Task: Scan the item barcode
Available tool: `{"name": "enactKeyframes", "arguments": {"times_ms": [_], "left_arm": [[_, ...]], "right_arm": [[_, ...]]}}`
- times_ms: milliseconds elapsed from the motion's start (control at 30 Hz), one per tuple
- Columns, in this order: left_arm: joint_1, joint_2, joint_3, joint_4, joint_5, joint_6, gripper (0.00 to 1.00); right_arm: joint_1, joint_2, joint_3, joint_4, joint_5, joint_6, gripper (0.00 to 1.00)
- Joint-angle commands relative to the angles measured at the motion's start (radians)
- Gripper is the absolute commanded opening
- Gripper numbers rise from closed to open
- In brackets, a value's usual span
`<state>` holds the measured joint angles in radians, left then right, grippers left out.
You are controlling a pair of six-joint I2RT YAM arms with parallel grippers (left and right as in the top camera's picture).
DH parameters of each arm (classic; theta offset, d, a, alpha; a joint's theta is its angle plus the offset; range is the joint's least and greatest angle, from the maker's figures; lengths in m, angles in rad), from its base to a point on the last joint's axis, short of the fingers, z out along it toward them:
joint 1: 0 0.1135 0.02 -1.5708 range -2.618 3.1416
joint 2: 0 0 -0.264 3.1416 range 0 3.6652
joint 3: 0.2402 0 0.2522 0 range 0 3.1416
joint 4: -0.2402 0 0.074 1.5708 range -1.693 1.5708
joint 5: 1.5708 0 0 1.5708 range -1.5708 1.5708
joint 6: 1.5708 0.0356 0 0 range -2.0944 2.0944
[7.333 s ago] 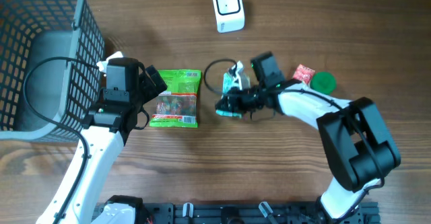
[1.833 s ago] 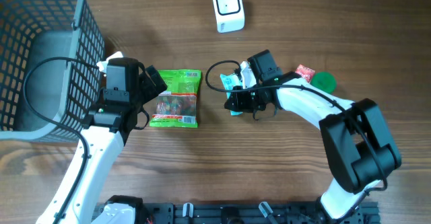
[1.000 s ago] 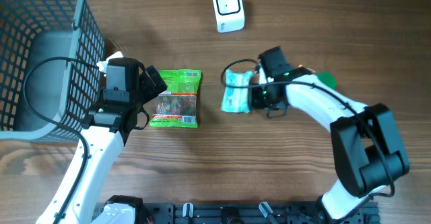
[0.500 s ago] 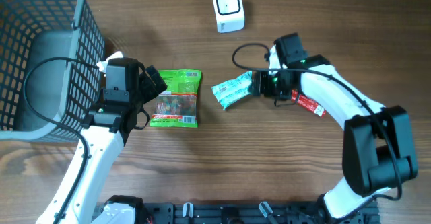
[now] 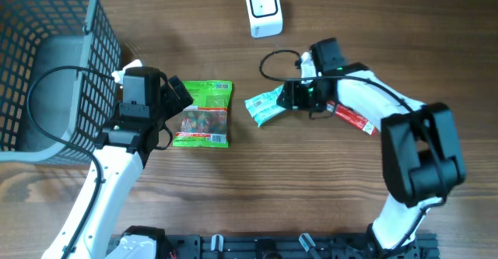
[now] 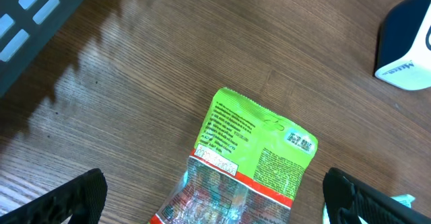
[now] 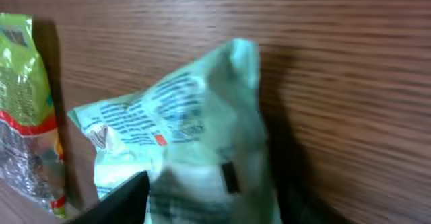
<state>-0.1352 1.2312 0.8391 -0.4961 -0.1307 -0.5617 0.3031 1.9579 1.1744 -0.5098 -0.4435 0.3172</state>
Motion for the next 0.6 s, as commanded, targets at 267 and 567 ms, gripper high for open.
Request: {"name": "enactKeyframes", "arguments": {"times_ms": [267,567], "left_arm": [[0.005,-0.005,0.007,0.002,-0.010,0.012,1.00],[0.005,-0.005,0.007,0.002,-0.009,0.012,1.00]], "right_arm": [[0.005,-0.216,0.036,-0.006,0.002,-0.132,0.05],[0.003,-0.471,0.036,0.054,-0.003,-0.129,0.04]]}}
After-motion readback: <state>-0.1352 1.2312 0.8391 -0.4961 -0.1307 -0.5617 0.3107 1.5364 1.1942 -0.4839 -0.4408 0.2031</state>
